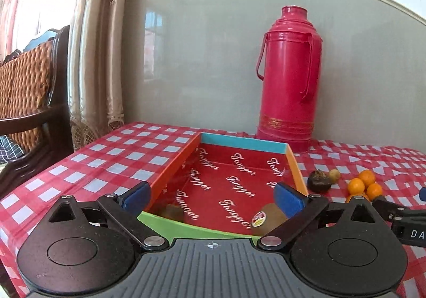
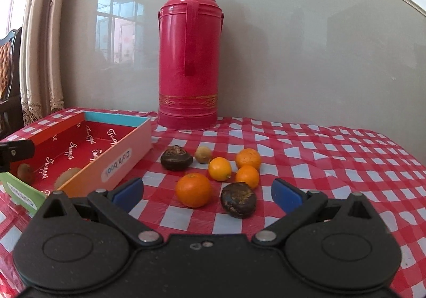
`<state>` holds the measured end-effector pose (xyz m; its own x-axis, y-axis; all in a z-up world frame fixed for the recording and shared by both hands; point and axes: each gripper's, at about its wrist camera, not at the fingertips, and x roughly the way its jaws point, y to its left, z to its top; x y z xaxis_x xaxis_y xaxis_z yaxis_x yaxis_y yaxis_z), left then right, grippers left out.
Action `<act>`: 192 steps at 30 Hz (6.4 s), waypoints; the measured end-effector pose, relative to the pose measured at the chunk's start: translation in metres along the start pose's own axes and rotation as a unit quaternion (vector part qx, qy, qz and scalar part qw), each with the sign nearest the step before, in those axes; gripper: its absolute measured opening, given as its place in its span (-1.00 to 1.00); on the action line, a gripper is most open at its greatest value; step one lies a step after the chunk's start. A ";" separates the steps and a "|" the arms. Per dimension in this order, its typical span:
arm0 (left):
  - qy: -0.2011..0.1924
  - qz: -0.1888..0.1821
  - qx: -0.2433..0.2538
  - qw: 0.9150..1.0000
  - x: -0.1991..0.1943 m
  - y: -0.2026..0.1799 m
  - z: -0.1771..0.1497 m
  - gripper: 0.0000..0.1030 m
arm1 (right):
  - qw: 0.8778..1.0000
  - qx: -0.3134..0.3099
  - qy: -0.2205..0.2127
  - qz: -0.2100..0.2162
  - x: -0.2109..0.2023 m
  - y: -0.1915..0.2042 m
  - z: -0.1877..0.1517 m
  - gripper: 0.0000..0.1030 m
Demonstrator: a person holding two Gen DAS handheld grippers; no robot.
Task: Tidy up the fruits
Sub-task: 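Carry the brown-spotted orange into the box and open the left gripper, then grasp the dark brown round fruit with the right gripper, then carry the dark brown fruit into the box and open the right gripper, then reach the left gripper to the large orange and grasp it, then carry the large orange into the box and open the left gripper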
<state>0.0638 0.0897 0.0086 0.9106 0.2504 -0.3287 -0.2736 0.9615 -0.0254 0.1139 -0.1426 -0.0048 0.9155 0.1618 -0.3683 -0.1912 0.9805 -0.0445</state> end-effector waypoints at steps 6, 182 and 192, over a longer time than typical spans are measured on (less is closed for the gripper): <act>0.003 0.006 -0.005 1.000 -0.001 0.010 -0.002 0.91 | 1.000 0.000 0.010 -0.007 0.010 -0.007 0.001 0.83; 0.049 -0.020 0.018 0.998 0.046 -0.023 0.009 -0.17 | 0.995 0.095 0.015 -0.007 0.046 -0.031 0.012 0.89; 0.035 -0.002 0.027 0.999 0.042 -0.029 0.008 0.35 | 0.995 0.102 0.011 -0.012 0.042 -0.042 0.012 0.89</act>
<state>0.1127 0.0735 0.0027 0.8871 0.2395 -0.3945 -0.2510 0.9677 0.0230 0.1652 -0.1759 -0.0073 0.9103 0.1377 -0.3903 -0.0913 0.9866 0.1351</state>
